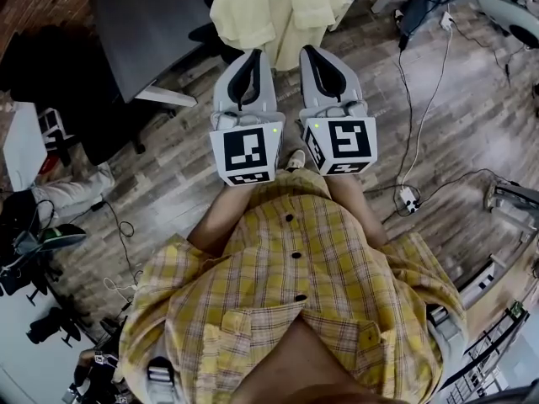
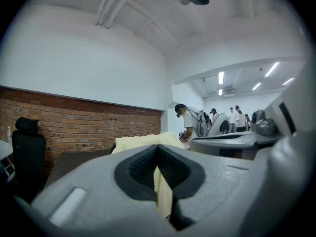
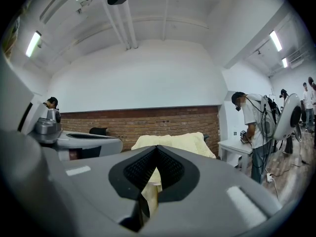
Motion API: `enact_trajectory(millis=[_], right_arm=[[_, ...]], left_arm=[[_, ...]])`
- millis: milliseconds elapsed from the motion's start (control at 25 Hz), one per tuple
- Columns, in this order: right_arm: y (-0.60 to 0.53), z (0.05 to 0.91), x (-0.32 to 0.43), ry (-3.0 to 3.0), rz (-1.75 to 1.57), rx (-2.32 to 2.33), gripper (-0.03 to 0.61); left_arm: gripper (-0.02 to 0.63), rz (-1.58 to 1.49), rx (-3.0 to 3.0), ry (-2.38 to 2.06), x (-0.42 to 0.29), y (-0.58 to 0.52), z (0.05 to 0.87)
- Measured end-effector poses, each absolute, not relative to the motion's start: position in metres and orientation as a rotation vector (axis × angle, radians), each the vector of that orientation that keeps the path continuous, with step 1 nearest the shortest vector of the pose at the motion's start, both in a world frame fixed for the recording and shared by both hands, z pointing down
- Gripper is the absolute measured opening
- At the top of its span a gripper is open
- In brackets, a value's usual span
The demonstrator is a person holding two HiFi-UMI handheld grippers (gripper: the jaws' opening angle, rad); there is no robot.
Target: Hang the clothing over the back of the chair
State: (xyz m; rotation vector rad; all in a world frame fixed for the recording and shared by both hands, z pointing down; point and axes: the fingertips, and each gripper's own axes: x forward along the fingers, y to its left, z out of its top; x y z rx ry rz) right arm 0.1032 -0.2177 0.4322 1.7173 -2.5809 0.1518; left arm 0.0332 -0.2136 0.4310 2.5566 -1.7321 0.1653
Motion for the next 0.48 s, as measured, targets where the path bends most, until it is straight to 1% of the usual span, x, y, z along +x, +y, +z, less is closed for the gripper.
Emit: enact_trajectory(millis=[480], right_arm=[[-0.208,0.439,0.104,-2.601,0.165,1.685,0.002]], left_arm=[[0.0,0.138,2.564,-1.709,0.042,-0.202,0.434]])
